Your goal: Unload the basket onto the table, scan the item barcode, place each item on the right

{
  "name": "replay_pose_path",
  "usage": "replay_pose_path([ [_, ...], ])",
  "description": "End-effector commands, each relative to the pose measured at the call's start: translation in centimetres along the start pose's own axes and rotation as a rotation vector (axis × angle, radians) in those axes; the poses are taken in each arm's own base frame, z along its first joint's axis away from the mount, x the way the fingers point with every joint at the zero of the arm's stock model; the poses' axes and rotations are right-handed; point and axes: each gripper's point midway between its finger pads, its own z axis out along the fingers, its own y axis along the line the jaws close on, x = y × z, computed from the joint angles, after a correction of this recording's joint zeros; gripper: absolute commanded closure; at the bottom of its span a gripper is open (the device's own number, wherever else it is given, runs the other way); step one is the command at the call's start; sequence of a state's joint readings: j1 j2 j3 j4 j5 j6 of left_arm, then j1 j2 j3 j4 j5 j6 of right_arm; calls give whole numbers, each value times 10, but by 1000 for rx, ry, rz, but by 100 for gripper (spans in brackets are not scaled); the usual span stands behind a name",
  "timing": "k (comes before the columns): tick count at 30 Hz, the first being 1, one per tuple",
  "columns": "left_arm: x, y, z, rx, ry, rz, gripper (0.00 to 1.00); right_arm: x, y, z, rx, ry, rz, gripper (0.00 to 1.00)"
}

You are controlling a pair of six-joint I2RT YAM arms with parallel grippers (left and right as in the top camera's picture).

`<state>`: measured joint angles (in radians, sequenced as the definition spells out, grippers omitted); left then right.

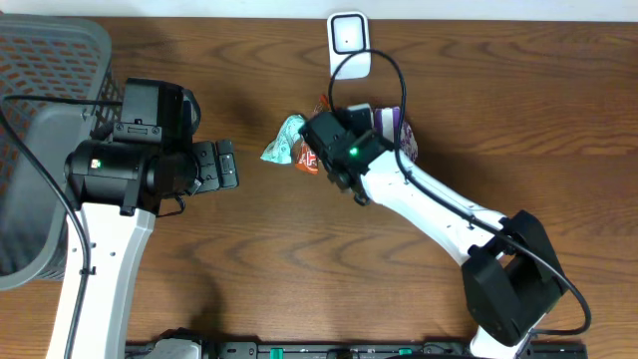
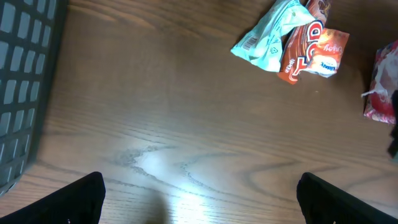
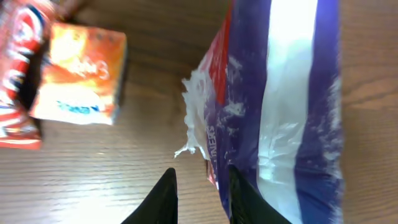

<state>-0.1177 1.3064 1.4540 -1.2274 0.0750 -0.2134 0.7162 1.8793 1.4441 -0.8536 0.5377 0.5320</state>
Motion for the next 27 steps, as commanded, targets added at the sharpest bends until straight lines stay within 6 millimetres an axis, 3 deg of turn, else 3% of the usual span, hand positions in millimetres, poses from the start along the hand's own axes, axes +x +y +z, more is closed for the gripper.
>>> replay_pose_path([
  [1, -2, 3, 0, -10, -3, -11, 2, -31, -4, -18, -22, -41, 11, 76],
  [3, -2, 3, 0, -10, -3, -11, 2, -41, -12, -23, -15, -45, 1, 74],
  [7, -2, 3, 0, -10, -3, -11, 2, -51, -48, -22, 76, -38, 27, 73],
  [14, -2, 3, 0, -10, -3, -10, 2, -39, -124, 7, 179, 101, 132, 83],
  [16, -2, 3, 0, -10, -3, -11, 2, -34, -136, 17, 130, 157, 175, 86],
  [22, -2, 3, 0, -10, -3, -10, 2, -21, -122, 35, -236, 294, 235, 93],
  [27, -2, 3, 0, -10, -3, -10, 2, -10, -102, 46, -398, 329, 278, 96],
])
